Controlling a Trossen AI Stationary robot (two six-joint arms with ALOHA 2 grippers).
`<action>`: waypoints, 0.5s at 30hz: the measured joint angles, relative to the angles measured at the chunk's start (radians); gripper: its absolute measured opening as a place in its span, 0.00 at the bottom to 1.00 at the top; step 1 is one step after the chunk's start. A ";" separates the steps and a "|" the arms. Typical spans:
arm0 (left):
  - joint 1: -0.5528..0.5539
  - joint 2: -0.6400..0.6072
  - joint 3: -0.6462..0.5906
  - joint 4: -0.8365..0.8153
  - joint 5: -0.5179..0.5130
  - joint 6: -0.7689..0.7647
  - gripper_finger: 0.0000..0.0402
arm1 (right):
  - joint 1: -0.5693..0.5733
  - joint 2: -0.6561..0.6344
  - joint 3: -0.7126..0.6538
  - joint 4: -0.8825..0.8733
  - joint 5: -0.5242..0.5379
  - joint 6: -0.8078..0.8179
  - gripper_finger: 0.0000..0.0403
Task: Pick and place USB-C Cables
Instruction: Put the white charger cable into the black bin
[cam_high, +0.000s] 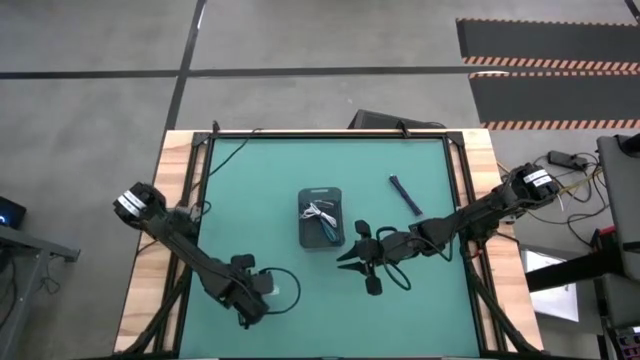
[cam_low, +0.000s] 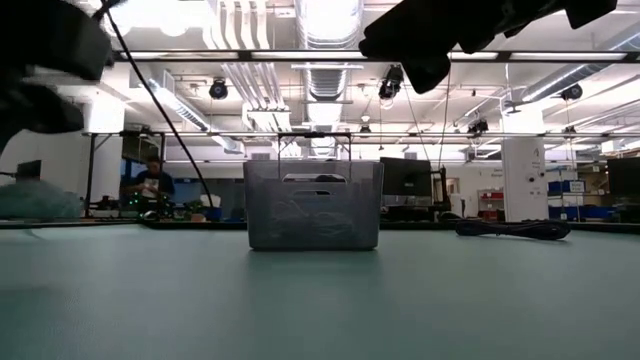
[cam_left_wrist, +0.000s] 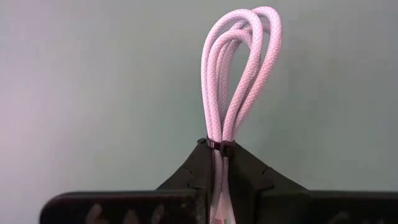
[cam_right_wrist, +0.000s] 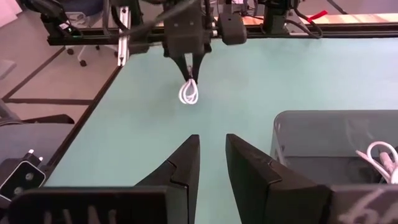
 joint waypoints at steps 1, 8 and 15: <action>-0.003 -0.013 0.000 0.001 -0.020 0.000 0.03 | 0.001 0.000 0.000 0.000 0.000 -0.007 0.17; -0.030 -0.108 0.010 0.010 -0.124 0.002 0.03 | 0.015 0.000 -0.006 0.046 0.000 -0.045 0.17; -0.068 -0.194 0.008 0.091 -0.269 0.067 0.03 | 0.022 0.000 -0.006 0.082 0.000 -0.082 0.17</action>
